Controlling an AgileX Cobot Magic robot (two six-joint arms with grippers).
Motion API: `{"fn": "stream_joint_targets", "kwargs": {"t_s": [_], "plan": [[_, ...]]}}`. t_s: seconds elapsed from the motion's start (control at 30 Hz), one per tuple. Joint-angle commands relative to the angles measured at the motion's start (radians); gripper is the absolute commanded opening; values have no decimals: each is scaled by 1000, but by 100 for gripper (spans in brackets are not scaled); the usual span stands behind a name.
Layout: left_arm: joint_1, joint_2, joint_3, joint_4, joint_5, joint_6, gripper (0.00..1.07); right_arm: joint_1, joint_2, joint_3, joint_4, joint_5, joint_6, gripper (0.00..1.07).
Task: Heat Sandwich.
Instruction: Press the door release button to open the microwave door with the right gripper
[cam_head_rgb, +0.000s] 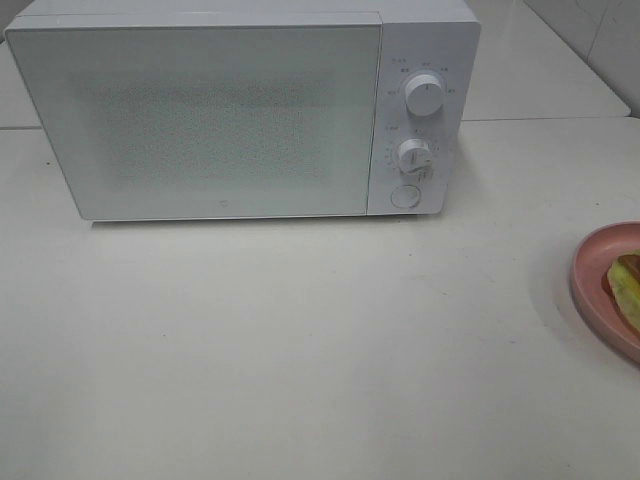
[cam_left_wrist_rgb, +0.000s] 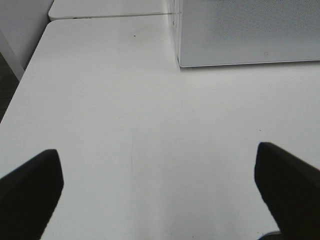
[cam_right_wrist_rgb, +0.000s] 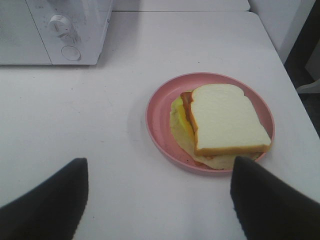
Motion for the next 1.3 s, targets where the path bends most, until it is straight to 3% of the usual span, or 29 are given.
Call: {"fn": "stream_joint_targets", "kwargs": {"t_s": [0.03, 0.7, 1.3], "plan": [[4, -26, 2, -8, -9, 1, 99, -6, -28, 4, -2, -8, -5, 75], [4, -26, 2, -8, -9, 1, 99, -6, -27, -15, -2, -38, -5, 75], [4, -26, 2, -8, -9, 1, 99, -6, 222, -19, -2, -265, -5, 75]]}}
